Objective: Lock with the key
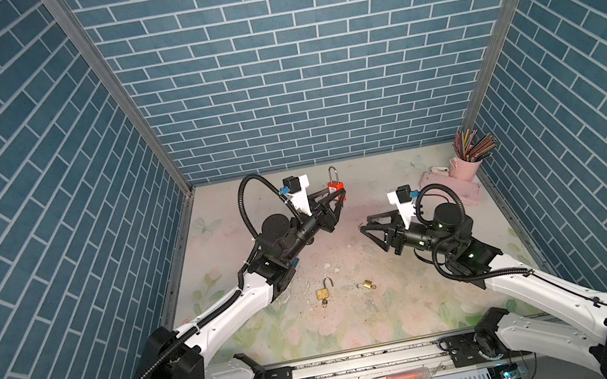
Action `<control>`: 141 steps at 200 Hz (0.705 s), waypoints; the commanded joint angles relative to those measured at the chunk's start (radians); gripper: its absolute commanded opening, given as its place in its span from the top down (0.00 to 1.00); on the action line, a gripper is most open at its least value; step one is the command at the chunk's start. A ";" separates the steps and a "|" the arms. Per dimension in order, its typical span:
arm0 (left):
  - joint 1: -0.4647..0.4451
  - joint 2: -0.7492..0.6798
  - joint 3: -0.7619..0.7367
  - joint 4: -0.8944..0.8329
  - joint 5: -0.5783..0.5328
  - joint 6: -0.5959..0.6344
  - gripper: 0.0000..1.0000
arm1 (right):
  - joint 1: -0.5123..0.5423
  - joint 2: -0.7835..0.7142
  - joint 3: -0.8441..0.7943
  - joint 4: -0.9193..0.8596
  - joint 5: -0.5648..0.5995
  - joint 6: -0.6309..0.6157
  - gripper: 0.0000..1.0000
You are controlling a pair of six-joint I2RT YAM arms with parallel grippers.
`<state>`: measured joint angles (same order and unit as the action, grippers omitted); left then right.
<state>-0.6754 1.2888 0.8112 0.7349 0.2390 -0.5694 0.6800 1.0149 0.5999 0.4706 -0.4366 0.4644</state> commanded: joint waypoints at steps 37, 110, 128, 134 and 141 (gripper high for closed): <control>0.004 -0.003 0.019 0.080 0.003 -0.049 0.92 | 0.037 0.127 0.037 0.243 0.095 -0.016 0.46; 0.003 0.003 0.022 0.071 0.053 -0.022 0.92 | 0.037 0.236 0.111 0.318 0.049 0.017 0.46; 0.004 0.004 0.020 0.072 0.055 -0.021 0.92 | 0.036 0.249 0.129 0.317 0.036 0.020 0.46; 0.004 0.004 0.020 0.072 0.055 -0.022 0.92 | 0.037 0.255 0.133 0.317 0.033 0.019 0.47; 0.004 0.004 0.020 0.074 0.057 -0.022 0.92 | 0.036 0.259 0.139 0.314 0.032 0.019 0.47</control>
<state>-0.6746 1.2896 0.8112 0.7570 0.2783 -0.5945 0.7136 1.2560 0.7021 0.7422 -0.3790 0.4671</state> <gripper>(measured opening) 0.425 0.536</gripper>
